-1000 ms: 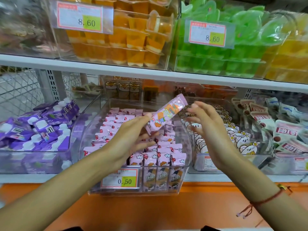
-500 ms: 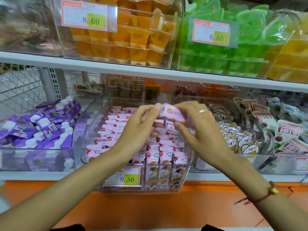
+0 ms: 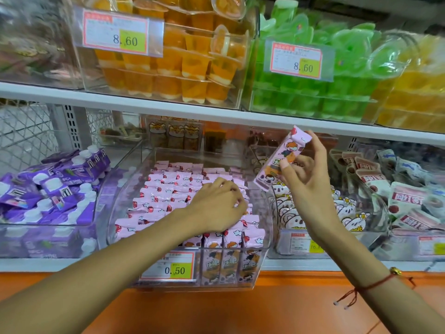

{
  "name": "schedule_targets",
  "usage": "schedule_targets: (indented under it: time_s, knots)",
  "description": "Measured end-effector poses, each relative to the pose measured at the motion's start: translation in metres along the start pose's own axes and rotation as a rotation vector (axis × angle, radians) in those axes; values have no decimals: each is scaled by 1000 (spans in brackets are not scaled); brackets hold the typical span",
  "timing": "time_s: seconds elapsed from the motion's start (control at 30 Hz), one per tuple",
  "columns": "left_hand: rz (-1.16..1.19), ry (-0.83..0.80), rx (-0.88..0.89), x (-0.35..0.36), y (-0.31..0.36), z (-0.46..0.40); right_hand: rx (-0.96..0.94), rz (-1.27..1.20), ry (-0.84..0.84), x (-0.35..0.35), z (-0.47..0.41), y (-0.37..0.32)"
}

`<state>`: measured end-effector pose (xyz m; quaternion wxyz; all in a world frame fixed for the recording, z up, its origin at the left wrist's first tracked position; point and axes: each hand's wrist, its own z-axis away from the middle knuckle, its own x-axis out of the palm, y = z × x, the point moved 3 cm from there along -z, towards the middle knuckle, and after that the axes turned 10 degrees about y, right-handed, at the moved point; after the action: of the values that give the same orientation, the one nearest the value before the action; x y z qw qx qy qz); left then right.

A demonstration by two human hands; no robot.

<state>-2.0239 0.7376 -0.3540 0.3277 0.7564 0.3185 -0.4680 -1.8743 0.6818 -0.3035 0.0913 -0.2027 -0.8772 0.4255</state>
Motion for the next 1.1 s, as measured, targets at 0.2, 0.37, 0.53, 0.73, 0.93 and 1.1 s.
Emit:
schedule_targets:
  time_s: [0.2, 0.37, 0.53, 0.73, 0.93, 1.1]
  knots:
    - [127, 89, 56, -8, 9, 24, -157, 113, -104, 11, 5, 1]
    - [131, 103, 114, -10, 7, 44, -242, 312, -243, 17, 9, 6]
    - [169, 79, 78, -10, 3, 48, -292, 541, -393, 18, 12, 16]
    - [189, 60, 72, -11, 2, 50, -328, 506, -350, 17, 10, 13]
    - [226, 74, 89, -13, 2, 52, -350, 681, -516, 22, 15, 19]
    - [275, 266, -18, -17, -2, 49, -452, 970, -555, 21, 13, 23]
